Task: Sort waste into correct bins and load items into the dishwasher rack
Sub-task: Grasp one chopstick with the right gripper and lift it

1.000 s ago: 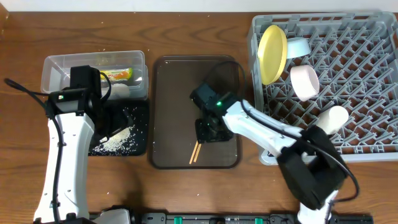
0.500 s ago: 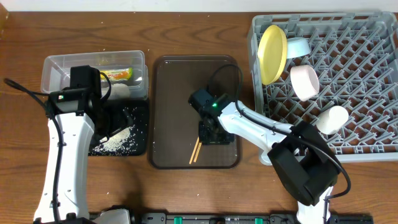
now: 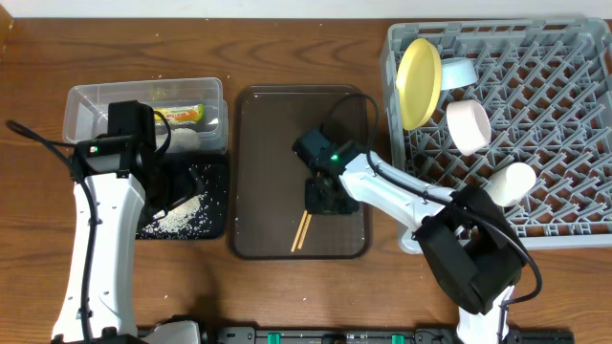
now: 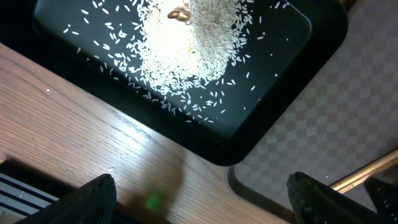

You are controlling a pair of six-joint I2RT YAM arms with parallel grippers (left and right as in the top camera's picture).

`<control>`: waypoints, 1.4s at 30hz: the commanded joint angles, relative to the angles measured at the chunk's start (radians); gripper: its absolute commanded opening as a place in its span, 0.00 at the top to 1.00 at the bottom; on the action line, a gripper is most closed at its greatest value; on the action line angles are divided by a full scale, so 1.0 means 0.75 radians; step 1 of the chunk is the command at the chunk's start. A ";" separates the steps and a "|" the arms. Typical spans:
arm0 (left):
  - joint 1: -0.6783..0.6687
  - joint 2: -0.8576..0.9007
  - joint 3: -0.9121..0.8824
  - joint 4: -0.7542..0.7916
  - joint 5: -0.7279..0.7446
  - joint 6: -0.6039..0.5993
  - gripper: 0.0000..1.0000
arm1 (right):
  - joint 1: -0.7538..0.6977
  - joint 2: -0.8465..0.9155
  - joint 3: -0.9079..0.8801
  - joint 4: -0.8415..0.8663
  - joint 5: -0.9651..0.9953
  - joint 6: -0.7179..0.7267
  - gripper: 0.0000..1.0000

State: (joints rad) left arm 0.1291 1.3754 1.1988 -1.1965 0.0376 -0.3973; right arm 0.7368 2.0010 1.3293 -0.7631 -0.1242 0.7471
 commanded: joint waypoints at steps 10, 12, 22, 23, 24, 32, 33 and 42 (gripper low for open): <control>0.005 -0.005 -0.005 -0.004 -0.022 -0.011 0.09 | 0.047 -0.018 0.000 0.096 0.149 -0.015 0.62; 0.005 -0.005 -0.005 -0.004 -0.021 -0.011 0.10 | 0.055 -0.013 0.000 0.096 0.177 -0.015 0.62; 0.004 -0.005 -0.005 -0.005 -0.021 -0.011 0.09 | 0.059 0.065 0.000 0.090 0.200 -0.015 0.63; 0.004 -0.005 -0.005 -0.005 -0.021 -0.011 0.09 | 0.059 0.078 0.000 0.089 0.201 -0.015 0.64; 0.005 -0.005 -0.005 -0.005 -0.021 -0.011 0.10 | 0.059 0.081 0.000 0.084 0.202 -0.015 0.64; 0.005 -0.005 -0.005 -0.004 -0.021 -0.010 0.10 | 0.056 0.088 0.000 -0.081 0.295 -0.014 0.63; 0.005 -0.005 -0.005 -0.004 -0.021 -0.011 0.09 | 0.056 0.088 0.000 -0.095 0.306 -0.006 0.63; 0.005 -0.005 -0.005 -0.005 -0.022 -0.010 0.10 | 0.047 0.088 0.000 -0.103 0.310 0.005 0.67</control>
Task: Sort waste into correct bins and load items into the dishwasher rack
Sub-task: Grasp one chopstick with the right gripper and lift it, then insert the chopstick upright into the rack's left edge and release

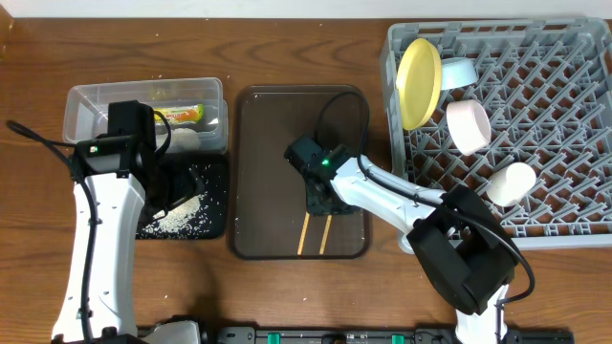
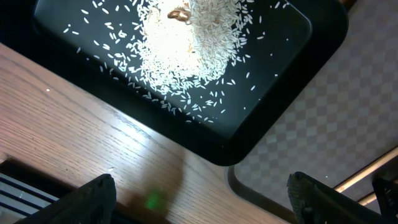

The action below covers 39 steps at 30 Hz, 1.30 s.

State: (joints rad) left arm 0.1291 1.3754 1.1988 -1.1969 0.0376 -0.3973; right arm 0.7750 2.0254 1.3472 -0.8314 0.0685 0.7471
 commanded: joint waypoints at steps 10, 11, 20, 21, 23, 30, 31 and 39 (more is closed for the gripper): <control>0.004 -0.005 -0.005 -0.004 -0.021 -0.011 0.09 | -0.015 0.055 -0.023 -0.020 -0.008 0.006 0.96; 0.004 -0.005 -0.005 -0.004 -0.021 -0.011 0.09 | -0.021 0.054 -0.023 -0.020 -0.011 0.005 0.98; 0.005 -0.005 -0.005 -0.004 -0.021 -0.011 0.09 | -0.156 -0.075 0.027 -0.083 -0.068 -0.118 0.99; 0.005 -0.005 -0.005 -0.004 -0.021 -0.011 0.09 | -0.172 -0.104 0.037 -0.097 -0.068 -0.143 0.99; 0.004 -0.005 -0.005 -0.004 -0.021 -0.011 0.09 | -0.203 -0.179 0.054 -0.129 -0.068 -0.220 0.99; 0.005 -0.005 -0.005 -0.004 -0.021 -0.011 0.09 | -0.326 -0.458 0.057 -0.259 -0.067 -0.422 0.99; 0.004 -0.005 -0.005 -0.004 -0.021 -0.011 0.09 | -0.346 -0.488 0.057 -0.280 -0.068 -0.452 0.99; 0.004 -0.005 -0.005 -0.004 -0.021 -0.011 0.09 | -0.517 -0.548 0.037 -0.449 -0.046 -0.636 0.99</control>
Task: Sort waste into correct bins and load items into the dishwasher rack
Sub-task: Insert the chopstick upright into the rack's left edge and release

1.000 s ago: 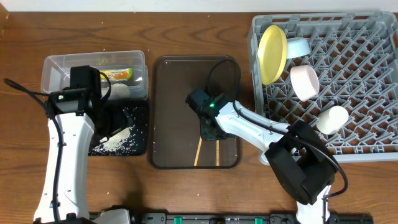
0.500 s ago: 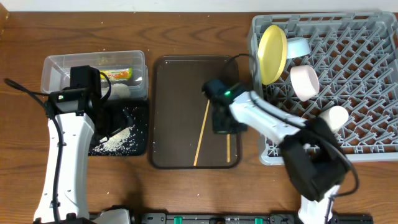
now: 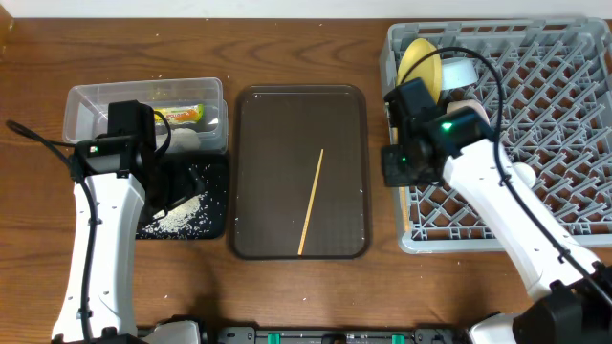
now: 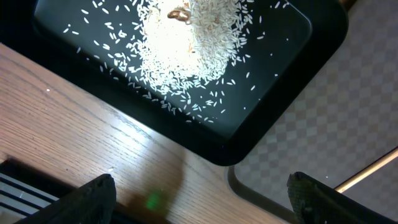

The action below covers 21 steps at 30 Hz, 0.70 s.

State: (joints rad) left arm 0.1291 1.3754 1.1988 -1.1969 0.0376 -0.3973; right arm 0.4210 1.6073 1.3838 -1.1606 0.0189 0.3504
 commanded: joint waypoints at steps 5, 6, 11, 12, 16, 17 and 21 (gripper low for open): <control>0.004 -0.005 -0.005 -0.004 -0.021 -0.011 0.09 | -0.112 0.028 -0.077 0.022 0.024 -0.116 0.99; 0.005 -0.005 -0.005 -0.004 -0.021 -0.011 0.09 | -0.122 0.034 -0.090 0.033 0.024 -0.116 0.99; 0.004 -0.005 -0.005 -0.003 -0.021 -0.011 0.09 | -0.145 0.070 -0.129 0.104 0.040 -0.131 0.99; 0.005 -0.005 -0.005 -0.003 -0.021 -0.011 0.09 | -0.144 0.080 -0.130 0.123 0.045 -0.137 0.99; 0.005 -0.005 -0.005 -0.004 -0.021 -0.011 0.09 | -0.143 0.090 -0.130 0.167 0.044 -0.140 0.90; 0.005 -0.005 -0.005 -0.004 -0.021 -0.011 0.09 | -0.143 0.090 -0.130 0.172 0.044 -0.140 0.90; 0.005 -0.005 -0.005 -0.004 -0.021 -0.011 0.09 | -0.143 0.090 -0.130 0.171 0.044 -0.140 0.85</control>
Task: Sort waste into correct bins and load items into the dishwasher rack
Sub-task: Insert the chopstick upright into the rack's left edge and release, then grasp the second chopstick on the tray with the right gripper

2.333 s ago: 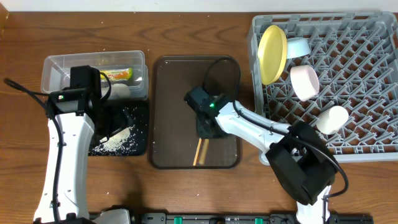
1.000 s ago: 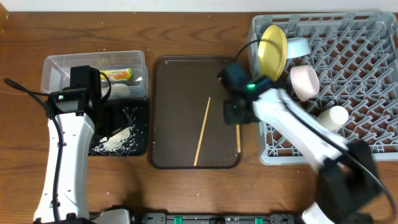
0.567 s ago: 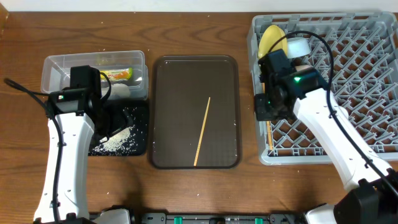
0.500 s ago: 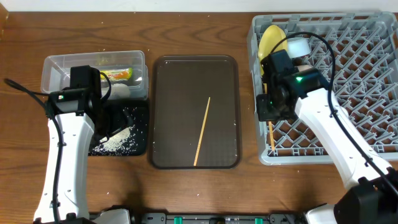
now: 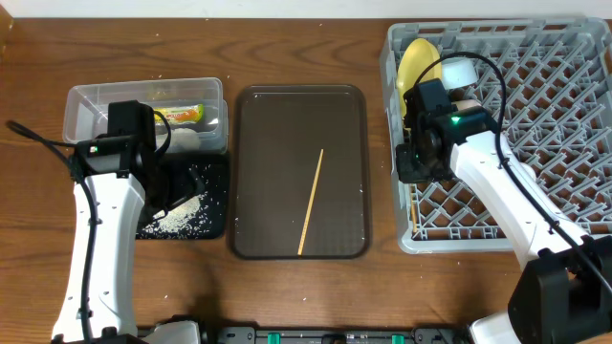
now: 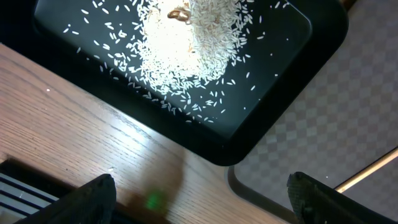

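One wooden chopstick (image 5: 312,199) lies slantwise on the brown serving tray (image 5: 258,143); its end shows in the left wrist view as the chopstick (image 6: 368,170). A second chopstick (image 5: 413,208) pokes out below my right gripper (image 5: 413,174), which sits over the left edge of the grey dishwasher rack (image 5: 555,143) and appears shut on it. My left gripper (image 6: 199,200) is open and holds nothing, hanging over the wood beside the black tray (image 6: 62,37) of spilled rice (image 6: 186,43).
A clear bin (image 5: 86,105) holding a wrapper stands behind the black tray (image 5: 215,227). The rack carries a yellow plate (image 5: 411,57) and a white cup (image 5: 459,69) near my right arm. The brown tray's corner (image 6: 348,124) lies close to my left fingers.
My right gripper has shifted a little to the right, from the rack's outer left wall to over its left column, and a chopstick now shows there. The left arm has not moved.
My right gripper was down on the pair of chopsticks on the brown tray. Then it stood over them with the two spread apart. Later one chopstick was left on the tray and the gripper was at the rack's left wall, now over the rack.
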You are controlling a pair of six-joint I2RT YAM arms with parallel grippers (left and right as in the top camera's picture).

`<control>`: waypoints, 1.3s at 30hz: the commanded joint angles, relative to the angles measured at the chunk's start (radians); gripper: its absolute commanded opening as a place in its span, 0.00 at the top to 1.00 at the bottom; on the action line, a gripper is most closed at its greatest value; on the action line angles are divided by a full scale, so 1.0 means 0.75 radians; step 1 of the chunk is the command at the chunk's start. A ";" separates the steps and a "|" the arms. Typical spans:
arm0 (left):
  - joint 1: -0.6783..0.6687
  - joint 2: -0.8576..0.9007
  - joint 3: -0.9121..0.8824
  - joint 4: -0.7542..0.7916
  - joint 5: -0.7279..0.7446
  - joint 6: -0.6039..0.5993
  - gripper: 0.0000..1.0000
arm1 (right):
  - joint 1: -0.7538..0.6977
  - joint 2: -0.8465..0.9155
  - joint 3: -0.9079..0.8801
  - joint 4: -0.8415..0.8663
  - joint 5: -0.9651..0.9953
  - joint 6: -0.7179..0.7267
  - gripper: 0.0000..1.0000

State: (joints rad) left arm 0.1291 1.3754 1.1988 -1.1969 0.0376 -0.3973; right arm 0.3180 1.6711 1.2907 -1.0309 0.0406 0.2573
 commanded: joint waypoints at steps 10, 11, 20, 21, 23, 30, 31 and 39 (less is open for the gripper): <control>0.004 -0.005 -0.005 -0.004 -0.021 -0.011 0.09 | 0.003 -0.071 0.081 0.003 -0.072 -0.013 0.74; 0.005 -0.005 -0.005 -0.004 -0.021 -0.011 0.09 | 0.007 -0.089 0.100 0.007 -0.084 -0.007 0.74; 0.004 -0.005 -0.005 -0.001 -0.021 -0.011 0.09 | 0.155 -0.139 0.136 0.235 -0.335 0.090 0.62; 0.005 -0.005 -0.005 -0.001 -0.021 -0.011 0.09 | 0.189 -0.122 0.136 0.255 -0.335 0.110 0.61; 0.004 -0.005 -0.005 0.000 -0.021 -0.011 0.09 | 0.259 -0.079 0.136 0.297 -0.334 0.131 0.58; 0.004 -0.005 -0.005 -0.001 -0.021 -0.011 0.09 | 0.492 0.175 0.136 0.386 -0.188 0.316 0.53; 0.004 -0.005 -0.005 -0.001 -0.021 -0.011 0.09 | 0.510 0.213 0.136 0.391 -0.183 0.330 0.53; 0.004 -0.005 -0.005 -0.001 -0.021 -0.011 0.09 | 0.582 0.457 0.136 0.426 -0.156 0.455 0.58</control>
State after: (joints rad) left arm 0.1291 1.3754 1.1988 -1.1961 0.0376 -0.3969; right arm 0.7383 1.9766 1.3865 -0.7185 -0.1162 0.5266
